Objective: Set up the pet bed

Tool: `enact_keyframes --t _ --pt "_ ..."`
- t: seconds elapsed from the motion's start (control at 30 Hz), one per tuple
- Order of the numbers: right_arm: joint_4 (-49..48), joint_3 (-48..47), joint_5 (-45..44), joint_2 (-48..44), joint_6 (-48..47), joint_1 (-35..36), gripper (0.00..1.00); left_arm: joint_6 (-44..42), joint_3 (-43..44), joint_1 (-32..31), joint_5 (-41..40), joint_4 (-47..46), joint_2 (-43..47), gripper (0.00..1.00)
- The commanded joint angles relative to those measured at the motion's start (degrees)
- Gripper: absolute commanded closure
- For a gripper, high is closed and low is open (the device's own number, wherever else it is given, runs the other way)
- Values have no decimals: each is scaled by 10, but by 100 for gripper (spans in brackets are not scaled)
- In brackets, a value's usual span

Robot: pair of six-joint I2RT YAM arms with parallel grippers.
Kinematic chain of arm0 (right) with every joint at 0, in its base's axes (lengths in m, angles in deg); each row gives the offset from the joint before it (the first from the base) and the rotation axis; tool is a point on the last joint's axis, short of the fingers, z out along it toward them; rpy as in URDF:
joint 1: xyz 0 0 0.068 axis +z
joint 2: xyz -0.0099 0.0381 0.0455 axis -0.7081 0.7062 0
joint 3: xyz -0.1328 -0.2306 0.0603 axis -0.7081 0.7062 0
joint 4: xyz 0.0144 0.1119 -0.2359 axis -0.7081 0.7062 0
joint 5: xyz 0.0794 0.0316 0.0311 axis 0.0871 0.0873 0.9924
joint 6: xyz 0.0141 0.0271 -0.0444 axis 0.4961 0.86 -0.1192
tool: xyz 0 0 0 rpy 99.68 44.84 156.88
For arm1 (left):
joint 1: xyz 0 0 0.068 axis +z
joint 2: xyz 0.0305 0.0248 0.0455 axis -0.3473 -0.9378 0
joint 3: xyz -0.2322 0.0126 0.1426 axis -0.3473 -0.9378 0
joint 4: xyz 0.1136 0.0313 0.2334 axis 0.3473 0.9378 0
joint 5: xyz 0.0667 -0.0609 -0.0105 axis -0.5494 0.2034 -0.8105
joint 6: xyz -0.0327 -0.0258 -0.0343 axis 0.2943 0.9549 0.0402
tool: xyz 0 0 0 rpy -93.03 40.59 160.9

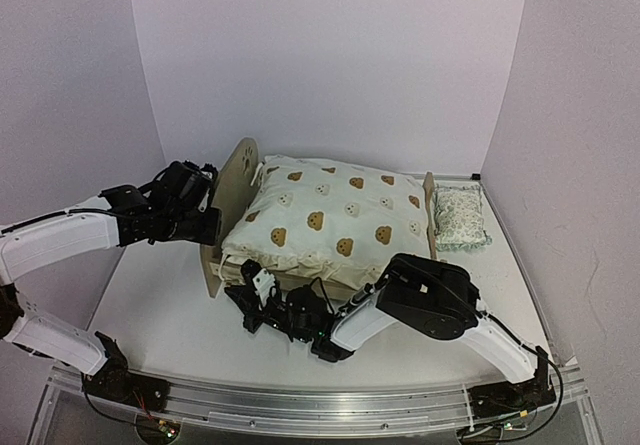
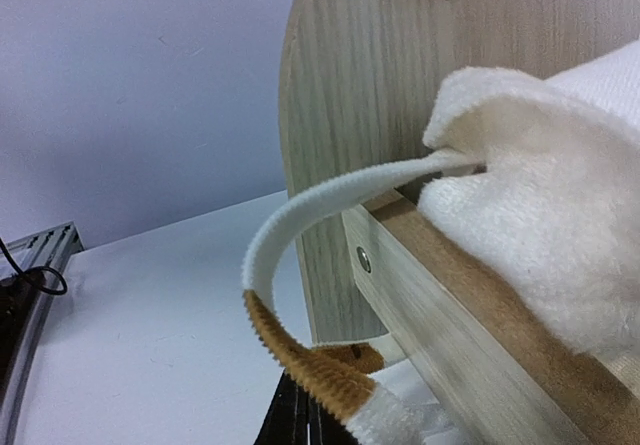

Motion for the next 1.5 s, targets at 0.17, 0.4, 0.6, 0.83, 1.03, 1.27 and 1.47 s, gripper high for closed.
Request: enact_keyframes --t 0.17,0.4,0.6,0.83,1.03,1.27,1.47 --pt "-18 39 -16 -68 159 6 100 66 -76 -3 117 -75 68 80" --pt "-11 62 -23 -84 250 6 100 70 -117 -3 173 -63 145 40" --pt "-6 85 -49 -92 322 2 100 71 -128 -3 186 -43 198 30" --pt "65 92 -28 -118 457 -16 100 113 -134 -3 239 32 227 42" --pt "127 81 7 -139 537 -29 100 146 -179 -8 300 -1 240 47" --pt "197 89 41 -171 592 -46 100 158 -286 -10 376 -131 246 38" --pt "240 92 75 -183 618 -74 100 138 -353 -10 374 -235 243 35"
